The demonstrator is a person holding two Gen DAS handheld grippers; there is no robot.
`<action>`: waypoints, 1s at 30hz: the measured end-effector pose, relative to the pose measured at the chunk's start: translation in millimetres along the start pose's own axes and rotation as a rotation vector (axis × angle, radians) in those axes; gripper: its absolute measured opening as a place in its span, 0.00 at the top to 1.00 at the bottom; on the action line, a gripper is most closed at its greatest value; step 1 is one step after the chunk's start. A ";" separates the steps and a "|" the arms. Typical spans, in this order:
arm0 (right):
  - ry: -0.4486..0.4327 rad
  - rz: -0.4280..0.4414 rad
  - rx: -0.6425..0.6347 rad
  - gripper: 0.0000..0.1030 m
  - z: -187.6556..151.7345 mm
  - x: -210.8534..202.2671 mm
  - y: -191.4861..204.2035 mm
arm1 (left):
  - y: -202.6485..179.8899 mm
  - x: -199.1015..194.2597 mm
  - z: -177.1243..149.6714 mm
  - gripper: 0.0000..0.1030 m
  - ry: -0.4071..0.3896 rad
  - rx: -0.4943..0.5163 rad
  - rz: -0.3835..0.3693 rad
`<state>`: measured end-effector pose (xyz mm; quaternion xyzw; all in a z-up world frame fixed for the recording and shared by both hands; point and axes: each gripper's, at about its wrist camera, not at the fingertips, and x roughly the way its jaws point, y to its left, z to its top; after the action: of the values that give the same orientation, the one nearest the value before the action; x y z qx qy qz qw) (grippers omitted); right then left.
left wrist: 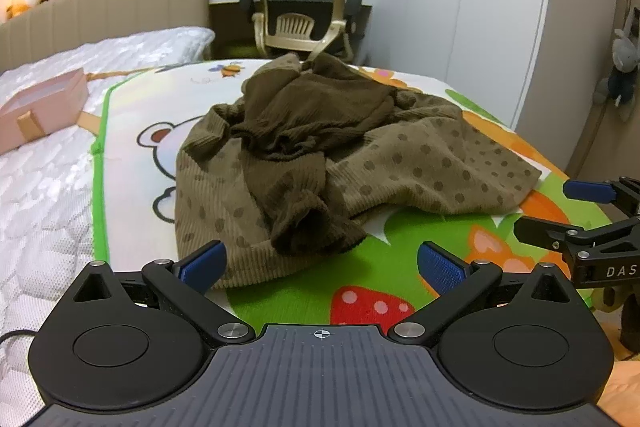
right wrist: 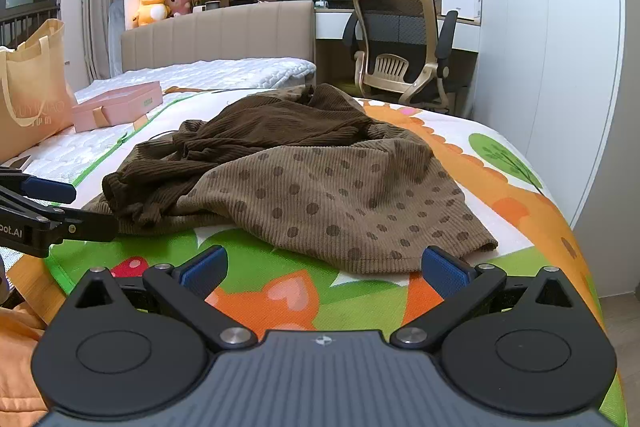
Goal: Fold clothes
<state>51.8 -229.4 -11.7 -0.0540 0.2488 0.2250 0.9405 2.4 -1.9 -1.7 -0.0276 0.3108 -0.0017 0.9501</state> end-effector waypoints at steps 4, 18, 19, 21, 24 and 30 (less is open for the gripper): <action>0.002 0.000 -0.001 0.00 0.1 0.9 0.1 | 0.1 -0.2 -0.1 0.00 0.001 -0.001 0.001; 0.009 0.000 0.003 0.00 -0.6 1.5 0.1 | 0.5 1.2 0.3 0.00 0.010 -0.006 0.004; 0.010 0.000 0.003 0.00 -0.7 1.5 0.2 | 0.6 1.2 0.3 0.00 0.009 -0.006 0.004; 0.011 0.001 0.003 0.00 -0.9 1.6 0.3 | 0.7 0.8 0.3 0.00 0.009 -0.006 0.004; 0.012 0.001 0.003 0.00 -1.1 1.5 0.6 | 0.4 0.5 0.1 0.00 0.009 -0.006 0.005; 0.014 0.002 0.004 0.00 -1.1 2.3 -0.3 | 0.9 0.3 0.0 0.00 0.009 -0.007 0.004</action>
<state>53.3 -228.9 -13.8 -0.0536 0.2559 0.2251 0.9386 2.6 -1.1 -2.0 -0.0300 0.3151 0.0013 0.9486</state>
